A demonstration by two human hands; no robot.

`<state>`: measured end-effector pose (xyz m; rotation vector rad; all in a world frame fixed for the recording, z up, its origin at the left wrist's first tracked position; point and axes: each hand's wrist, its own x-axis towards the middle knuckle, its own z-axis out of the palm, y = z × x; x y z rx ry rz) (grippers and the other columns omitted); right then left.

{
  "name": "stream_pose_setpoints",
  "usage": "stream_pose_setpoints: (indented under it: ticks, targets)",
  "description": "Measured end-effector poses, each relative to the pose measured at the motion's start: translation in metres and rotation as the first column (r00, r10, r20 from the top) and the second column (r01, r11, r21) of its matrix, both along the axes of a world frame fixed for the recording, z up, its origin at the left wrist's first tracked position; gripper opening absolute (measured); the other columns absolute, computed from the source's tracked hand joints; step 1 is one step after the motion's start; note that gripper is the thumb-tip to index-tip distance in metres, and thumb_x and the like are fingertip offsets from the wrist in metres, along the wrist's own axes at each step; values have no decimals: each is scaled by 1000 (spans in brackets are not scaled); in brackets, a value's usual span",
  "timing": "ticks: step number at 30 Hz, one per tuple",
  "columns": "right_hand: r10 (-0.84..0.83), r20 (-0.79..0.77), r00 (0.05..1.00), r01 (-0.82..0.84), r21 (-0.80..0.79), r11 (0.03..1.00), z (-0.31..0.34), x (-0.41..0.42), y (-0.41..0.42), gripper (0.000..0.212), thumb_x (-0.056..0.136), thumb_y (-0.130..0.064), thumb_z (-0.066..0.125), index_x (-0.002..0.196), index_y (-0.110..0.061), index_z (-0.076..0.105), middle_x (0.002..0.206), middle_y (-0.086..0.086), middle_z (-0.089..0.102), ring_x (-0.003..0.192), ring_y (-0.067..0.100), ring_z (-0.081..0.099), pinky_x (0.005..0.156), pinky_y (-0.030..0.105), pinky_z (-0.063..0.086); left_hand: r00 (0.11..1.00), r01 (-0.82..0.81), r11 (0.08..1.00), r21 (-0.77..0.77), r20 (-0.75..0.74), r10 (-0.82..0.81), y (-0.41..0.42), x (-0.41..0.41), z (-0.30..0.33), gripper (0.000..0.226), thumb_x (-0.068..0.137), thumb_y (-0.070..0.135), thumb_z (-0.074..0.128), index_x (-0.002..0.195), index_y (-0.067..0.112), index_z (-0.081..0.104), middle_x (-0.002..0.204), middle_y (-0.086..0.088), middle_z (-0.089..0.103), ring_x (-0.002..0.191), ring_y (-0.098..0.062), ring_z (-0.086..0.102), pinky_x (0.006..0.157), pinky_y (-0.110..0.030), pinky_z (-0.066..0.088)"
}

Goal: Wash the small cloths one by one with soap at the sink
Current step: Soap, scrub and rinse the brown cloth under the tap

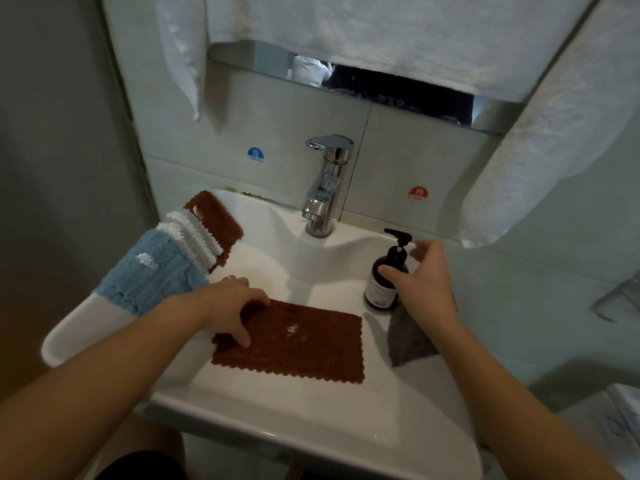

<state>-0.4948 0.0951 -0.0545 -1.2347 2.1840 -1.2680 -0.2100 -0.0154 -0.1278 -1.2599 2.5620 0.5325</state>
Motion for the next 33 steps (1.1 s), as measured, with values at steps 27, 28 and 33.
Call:
stream_pose_setpoints:
  ticks: [27,28,33]
  targets:
    - [527,25,849,-425,624,655,-58,50,-6,7,95,-15,50,93,-17,44,90,3,55,80,17,53,64,28,45,983,-86,965,248,-139,123,15,-7,9,11,88,19,68,90,25,59,103,3,56,96,-19,54,84,-32,47]
    - [464,112,879,-439,575,691,-56,51,-6,6,94,-13,51,94,-17,47,92,5,58,81,18,57,69,30,50,960,-118,943,311,-208,188,17,-8,12,12,89,16,66,84,23,58,96,2,56,91,-18,55,78,-30,46]
    - [230,580,782,-452,272,850,-42,65,-8,20,102,-13,49,103,-3,67,97,18,72,83,29,70,83,42,58,659,-168,792,588,-531,533,25,-22,34,13,86,13,54,74,10,53,70,-9,50,60,-20,48,51,-26,36]
